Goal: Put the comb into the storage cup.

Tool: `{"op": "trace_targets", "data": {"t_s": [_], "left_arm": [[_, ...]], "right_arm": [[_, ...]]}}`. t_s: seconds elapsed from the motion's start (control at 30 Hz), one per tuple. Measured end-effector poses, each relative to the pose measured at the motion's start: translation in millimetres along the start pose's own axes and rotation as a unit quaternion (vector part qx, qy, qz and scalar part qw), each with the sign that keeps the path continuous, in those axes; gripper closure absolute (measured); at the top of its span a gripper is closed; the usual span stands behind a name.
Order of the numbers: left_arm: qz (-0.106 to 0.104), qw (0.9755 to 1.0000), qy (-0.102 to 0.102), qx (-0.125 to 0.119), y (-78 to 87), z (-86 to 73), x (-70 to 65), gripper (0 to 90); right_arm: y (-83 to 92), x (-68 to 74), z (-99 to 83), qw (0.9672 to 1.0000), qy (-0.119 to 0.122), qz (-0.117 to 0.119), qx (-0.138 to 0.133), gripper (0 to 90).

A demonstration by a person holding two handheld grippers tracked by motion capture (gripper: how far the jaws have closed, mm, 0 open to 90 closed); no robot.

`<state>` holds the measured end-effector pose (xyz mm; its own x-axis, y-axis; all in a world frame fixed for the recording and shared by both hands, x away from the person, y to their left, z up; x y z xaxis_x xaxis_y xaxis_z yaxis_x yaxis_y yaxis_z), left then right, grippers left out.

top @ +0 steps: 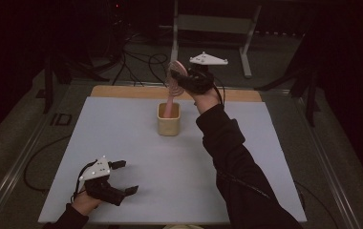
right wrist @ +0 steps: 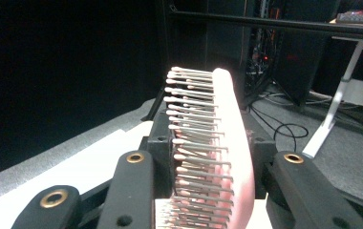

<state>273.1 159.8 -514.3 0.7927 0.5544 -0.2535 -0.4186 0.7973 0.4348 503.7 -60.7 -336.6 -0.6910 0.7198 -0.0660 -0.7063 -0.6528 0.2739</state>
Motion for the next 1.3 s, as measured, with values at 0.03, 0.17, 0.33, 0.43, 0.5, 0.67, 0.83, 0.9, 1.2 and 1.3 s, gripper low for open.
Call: {"op": "trace_targets", "data": {"t_s": [0.03, 0.17, 0.33, 0.43, 0.5, 0.67, 0.83, 0.9, 1.2, 1.3], "left_arm": [[0.000, 1.0000, 0.000, 0.000, -0.1, 0.0, 0.2, 0.0], [0.000, 1.0000, 0.000, 0.001, -0.3, -0.1, 0.1, 0.0], [0.000, 1.0000, -0.001, 0.001, -0.1, -0.2, 0.3, 0.0], [0.000, 1.0000, -0.002, 0.002, 0.1, -0.3, 0.5, 0.0], [-0.001, 1.0000, -0.001, 0.001, 0.0, -0.4, 0.5, 0.0], [0.000, 1.0000, -0.003, 0.003, 0.0, -0.7, 0.9, 0.0], [0.001, 1.0000, -0.002, 0.004, -0.4, -1.0, 1.1, 0.0], [0.000, 1.0000, -0.002, 0.003, -0.3, -1.0, 1.1, 0.0], [0.001, 1.0000, -0.003, 0.002, -0.1, -0.9, 1.2, 0.0], [0.000, 1.0000, -0.001, 0.003, -0.5, -1.3, 0.9, 0.0]], "right_arm": [[-1.2, -0.3, -3.8, 1.0000, -0.003, 0.001, 0.002, 65.5], [-3.6, -0.3, -10.7, 1.0000, -0.003, 0.001, 0.005, 65.5], [-5.9, 0.3, -17.2, 0.9999, -0.007, 0.002, 0.008, 65.5], [-8.1, -0.1, -22.7, 0.9999, -0.008, 0.002, 0.011, 65.4], [-8.8, -0.5, -25.1, 0.9999, -0.009, 0.002, 0.012, 65.5], [-9.7, -1.5, -30.0, 0.9998, -0.018, 0.004, 0.011, 65.5], [-12.2, -1.4, -36.9, 0.9996, -0.022, 0.006, 0.015, 65.4], [-13.1, -1.5, -39.3, 0.9996, -0.023, 0.005, 0.017, 65.4], [-16.2, -1.0, -48.3, 0.9993, -0.030, 0.008, 0.021, 65.5], [-17.7, -0.8, -51.2, 0.9992, -0.033, 0.008, 0.020, 65.4]]}}
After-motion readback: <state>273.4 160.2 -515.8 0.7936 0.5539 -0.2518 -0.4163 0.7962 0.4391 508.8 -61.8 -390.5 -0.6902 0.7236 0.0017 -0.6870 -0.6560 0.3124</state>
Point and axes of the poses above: each handheld gripper's, and its own axes: y roughly backward along the jaws, z roughly out of its top, x roughly to its left, the point moved 6 cm from there along -y, roughly forward along the jaws, and after that the axes turned 7 degrees about y, right-handed, at the moved point
